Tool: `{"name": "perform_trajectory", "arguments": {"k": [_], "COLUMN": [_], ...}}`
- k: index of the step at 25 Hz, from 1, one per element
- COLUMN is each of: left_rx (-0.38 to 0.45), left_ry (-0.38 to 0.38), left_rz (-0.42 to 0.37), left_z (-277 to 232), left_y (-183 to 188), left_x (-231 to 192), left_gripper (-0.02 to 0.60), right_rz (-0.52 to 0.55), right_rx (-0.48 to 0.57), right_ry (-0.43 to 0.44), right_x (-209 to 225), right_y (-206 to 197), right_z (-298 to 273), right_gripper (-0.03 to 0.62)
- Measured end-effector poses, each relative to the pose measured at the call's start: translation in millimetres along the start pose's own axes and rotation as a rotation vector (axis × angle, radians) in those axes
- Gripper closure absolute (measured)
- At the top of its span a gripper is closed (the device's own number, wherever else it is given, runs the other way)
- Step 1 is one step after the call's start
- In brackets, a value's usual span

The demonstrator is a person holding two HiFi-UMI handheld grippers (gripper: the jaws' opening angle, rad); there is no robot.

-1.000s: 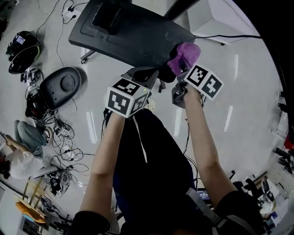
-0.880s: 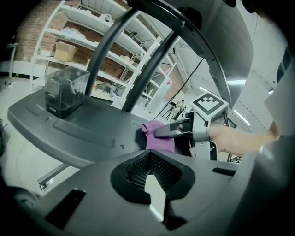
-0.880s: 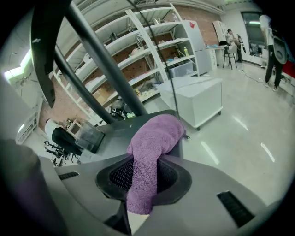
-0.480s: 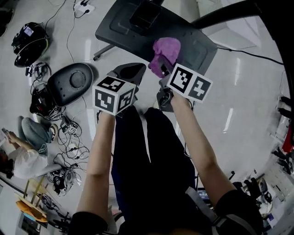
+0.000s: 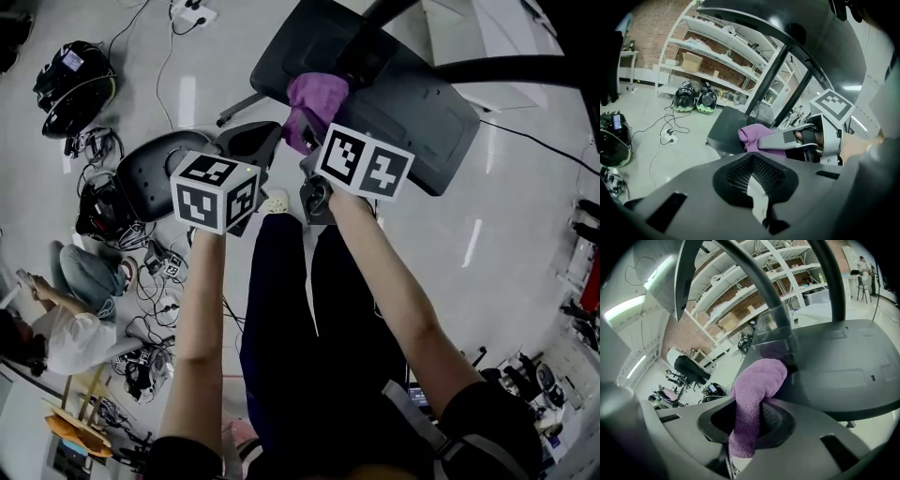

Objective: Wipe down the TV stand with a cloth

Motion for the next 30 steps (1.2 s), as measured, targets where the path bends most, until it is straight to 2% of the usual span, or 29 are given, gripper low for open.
{"name": "perform_trajectory", "arguments": {"k": [8,14,22,30], "left_rx": [-0.031,-0.045,-0.069,-0.082], "left_ry": [0.044,0.042,0.007,0.007], "left_rz": [-0.097,-0.110,-0.104,-0.083], "left_z": [10,0,-22,-32], "left_y": [26,31,22,14], "left_x": [-53,-69,-62,-41], "left_gripper": [0.577,0.577,0.577,0.577], "right_rz": [0.036,0.028,0.009,-0.017], "right_rx": [0.047,0.049,0.047,0.035], "right_ry": [0.011,-0.017,-0.031,-0.018], "right_x": [-48,-48,-31,-11], "right_y": [25,26,21,10], "right_z": [-55,-78,-75,-56], "right_gripper": [0.499,0.499,0.498,0.498]}}
Point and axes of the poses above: the fingertips, and each gripper's own axes: z backward along the fingers, x to its right, y out of its top, the point moved 4 cm from there along z, backward along the fingers, and after that the axes turned 2 degrees about -x, right-handed, at the moved point
